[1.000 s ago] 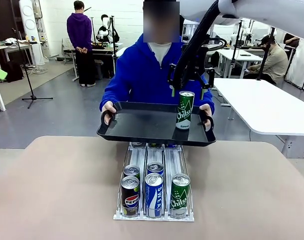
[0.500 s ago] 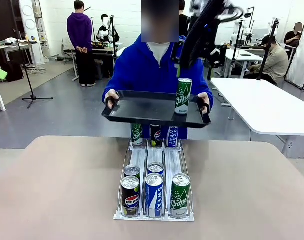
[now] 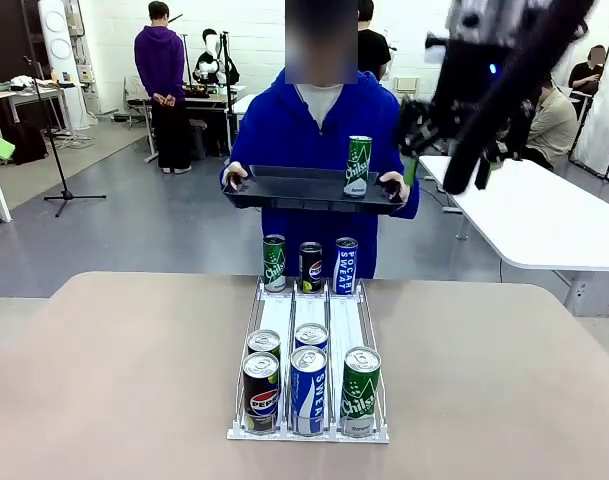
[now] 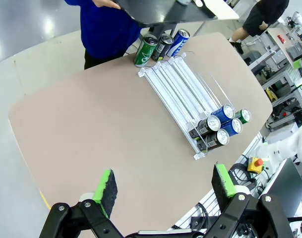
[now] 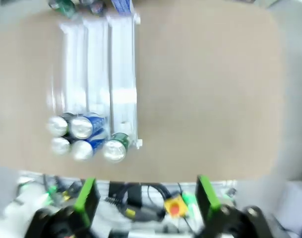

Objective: Retrieve and hand over the desired beverage to the person.
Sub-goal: Place the picked can on the Handle tray extended by the person.

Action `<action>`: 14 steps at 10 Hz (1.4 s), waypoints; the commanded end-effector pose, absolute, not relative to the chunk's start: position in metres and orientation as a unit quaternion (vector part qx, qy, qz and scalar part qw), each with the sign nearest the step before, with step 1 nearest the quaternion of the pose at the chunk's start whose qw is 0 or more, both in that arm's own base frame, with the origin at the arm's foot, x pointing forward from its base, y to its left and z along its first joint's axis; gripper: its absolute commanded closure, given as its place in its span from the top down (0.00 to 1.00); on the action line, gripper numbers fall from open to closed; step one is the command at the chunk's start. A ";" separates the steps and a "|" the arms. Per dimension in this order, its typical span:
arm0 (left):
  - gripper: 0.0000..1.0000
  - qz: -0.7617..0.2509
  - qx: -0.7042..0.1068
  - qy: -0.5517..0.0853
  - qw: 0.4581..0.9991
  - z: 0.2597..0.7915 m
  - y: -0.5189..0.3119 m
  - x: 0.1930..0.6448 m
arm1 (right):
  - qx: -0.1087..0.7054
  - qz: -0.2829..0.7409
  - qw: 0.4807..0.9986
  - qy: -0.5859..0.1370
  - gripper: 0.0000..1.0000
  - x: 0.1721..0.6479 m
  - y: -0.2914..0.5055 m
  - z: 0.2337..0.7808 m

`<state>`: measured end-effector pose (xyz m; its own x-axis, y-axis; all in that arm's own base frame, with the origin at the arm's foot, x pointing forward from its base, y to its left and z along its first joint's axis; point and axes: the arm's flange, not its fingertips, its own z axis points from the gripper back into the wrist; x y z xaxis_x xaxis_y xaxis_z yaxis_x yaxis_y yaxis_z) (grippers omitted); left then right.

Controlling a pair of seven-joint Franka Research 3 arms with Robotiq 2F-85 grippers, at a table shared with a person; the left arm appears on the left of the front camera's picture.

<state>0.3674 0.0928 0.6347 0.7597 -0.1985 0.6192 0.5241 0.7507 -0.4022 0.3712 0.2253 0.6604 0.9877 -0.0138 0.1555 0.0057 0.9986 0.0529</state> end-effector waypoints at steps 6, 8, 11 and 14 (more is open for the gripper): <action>1.00 -0.211 -0.296 -0.288 0.886 0.635 0.095 0.367 | 0.026 -0.005 0.997 -0.078 1.00 0.371 0.225 0.660; 1.00 -0.211 -0.296 -0.288 0.886 0.635 0.095 0.367 | 0.026 -0.005 0.997 -0.078 1.00 0.371 0.225 0.660; 1.00 -0.211 -0.296 -0.288 0.886 0.635 0.095 0.367 | 0.018 0.194 0.973 -0.125 1.00 0.346 0.146 0.653; 1.00 -0.211 -0.296 -0.288 0.886 0.635 0.095 0.367 | 0.157 0.253 0.939 -0.172 1.00 0.333 0.000 0.642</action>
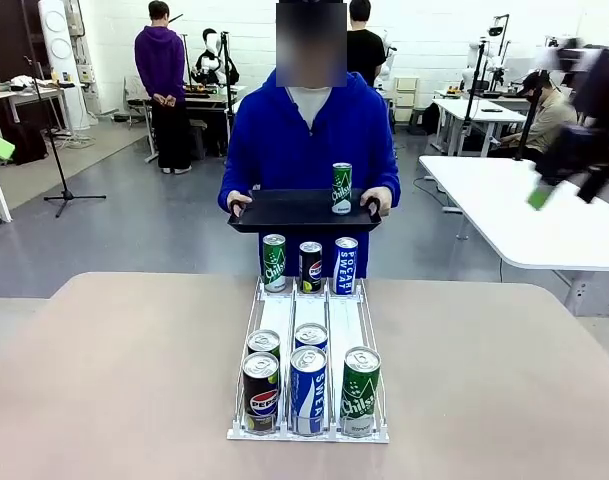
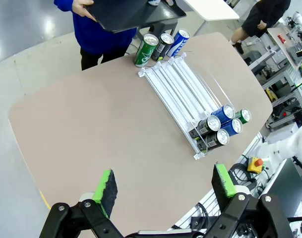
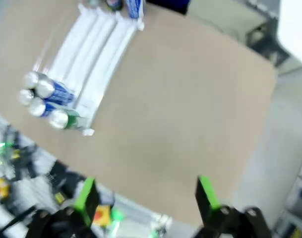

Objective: Retrieve and hand over the desired beverage to the person.
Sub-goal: Place the picked can on the Handle tray extended by the person.

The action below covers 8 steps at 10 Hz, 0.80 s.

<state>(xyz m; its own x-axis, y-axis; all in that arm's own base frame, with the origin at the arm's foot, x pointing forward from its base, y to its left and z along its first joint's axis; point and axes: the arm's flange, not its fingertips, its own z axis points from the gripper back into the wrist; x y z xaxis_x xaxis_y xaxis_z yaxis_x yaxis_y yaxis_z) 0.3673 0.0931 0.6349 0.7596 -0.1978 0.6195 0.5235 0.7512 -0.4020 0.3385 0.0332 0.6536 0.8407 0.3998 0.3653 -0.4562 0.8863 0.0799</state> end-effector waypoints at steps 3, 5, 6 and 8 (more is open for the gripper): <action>1.00 -0.211 -0.296 -0.288 0.886 0.635 0.095 0.367 | 0.265 0.300 0.882 -0.249 1.00 0.306 -0.092 0.645; 1.00 -0.211 -0.296 -0.288 0.886 0.635 0.095 0.367 | 0.282 0.292 0.873 -0.270 1.00 0.295 -0.114 0.644; 1.00 -0.211 -0.296 -0.288 0.886 0.635 0.095 0.367 | 0.283 0.290 0.872 -0.276 1.00 0.286 -0.119 0.640; 1.00 -0.211 -0.296 -0.288 0.886 0.635 0.095 0.367 | 0.264 0.281 0.869 -0.309 1.00 0.272 -0.115 0.636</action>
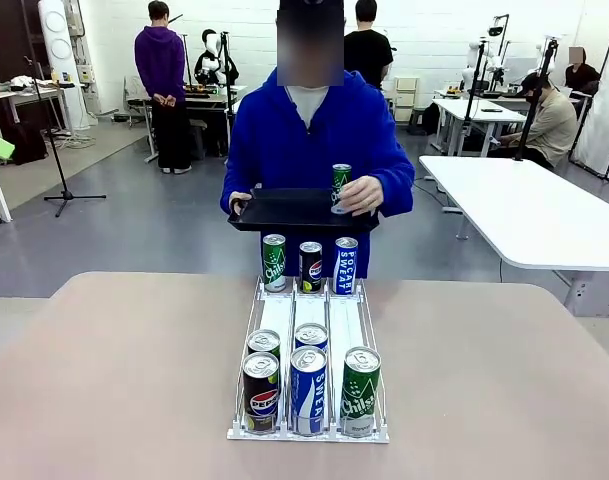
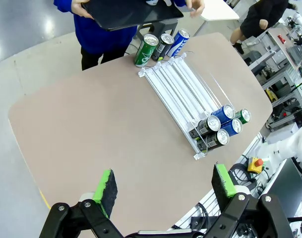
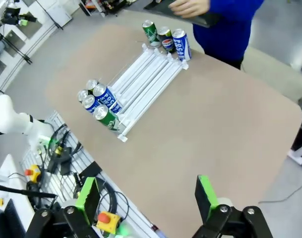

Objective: Retrieve and hand over the desired beverage to the person.
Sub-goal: Place the picked can on the Handle tray extended by the person.

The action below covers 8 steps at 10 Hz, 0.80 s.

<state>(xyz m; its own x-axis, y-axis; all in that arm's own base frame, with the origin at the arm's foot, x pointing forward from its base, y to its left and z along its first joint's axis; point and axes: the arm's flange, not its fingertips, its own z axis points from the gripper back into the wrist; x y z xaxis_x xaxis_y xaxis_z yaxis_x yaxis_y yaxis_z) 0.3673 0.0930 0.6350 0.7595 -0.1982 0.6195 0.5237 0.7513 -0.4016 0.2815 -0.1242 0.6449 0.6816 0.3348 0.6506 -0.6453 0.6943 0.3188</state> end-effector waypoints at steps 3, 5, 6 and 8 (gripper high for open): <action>1.00 -0.211 -0.296 -0.288 0.886 0.635 0.095 0.367 | 0.265 0.277 0.876 -0.292 1.00 0.275 -0.123 0.645; 1.00 -0.211 -0.296 -0.288 0.886 0.635 0.095 0.367 | 0.265 0.277 0.876 -0.292 1.00 0.275 -0.123 0.645; 1.00 -0.211 -0.296 -0.288 0.886 0.635 0.095 0.367 | 0.265 0.277 0.876 -0.292 1.00 0.275 -0.123 0.645; 1.00 -0.211 -0.296 -0.288 0.886 0.635 0.095 0.367 | 0.265 0.277 0.876 -0.292 1.00 0.275 -0.123 0.645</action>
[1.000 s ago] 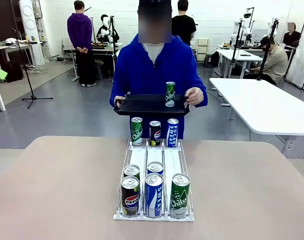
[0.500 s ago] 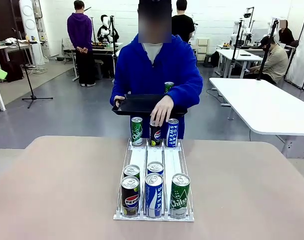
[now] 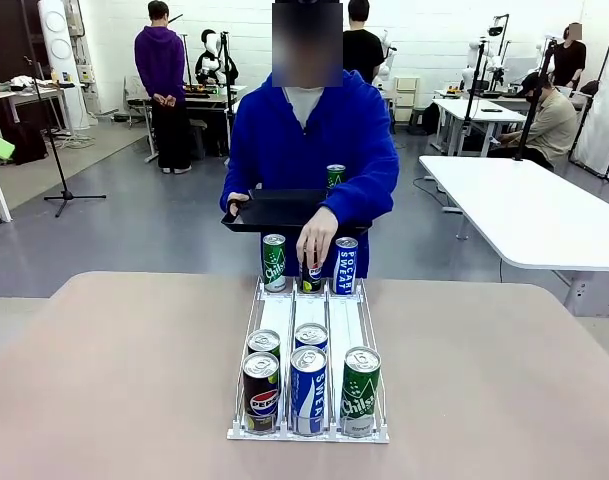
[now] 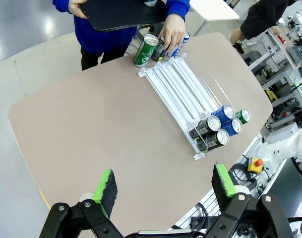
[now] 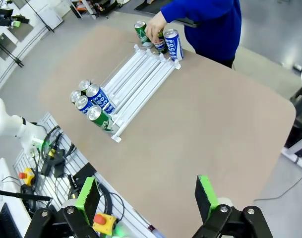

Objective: Retrieve and hand over the desired beverage to the person.
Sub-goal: Place the picked can on the Handle tray extended by the person, then pick up another can of the same type that the person held from the Automatic Can Dispenser.

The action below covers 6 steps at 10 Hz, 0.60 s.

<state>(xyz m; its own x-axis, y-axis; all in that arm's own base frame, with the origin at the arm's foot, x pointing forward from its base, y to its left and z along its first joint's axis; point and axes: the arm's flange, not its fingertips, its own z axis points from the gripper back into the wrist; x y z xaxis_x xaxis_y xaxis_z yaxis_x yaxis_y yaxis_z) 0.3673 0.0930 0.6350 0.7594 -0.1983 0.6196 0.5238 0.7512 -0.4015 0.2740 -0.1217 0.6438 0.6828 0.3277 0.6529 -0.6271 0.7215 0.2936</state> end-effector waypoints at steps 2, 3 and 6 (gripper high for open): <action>1.00 -0.211 -0.296 -0.288 0.886 0.635 0.095 0.367 | 0.265 0.277 0.876 -0.292 1.00 0.275 -0.123 0.645; 1.00 -0.211 -0.296 -0.288 0.886 0.635 0.095 0.367 | 0.265 0.277 0.876 -0.292 1.00 0.275 -0.123 0.645; 1.00 -0.211 -0.296 -0.288 0.886 0.635 0.095 0.367 | 0.265 0.277 0.876 -0.292 1.00 0.275 -0.123 0.645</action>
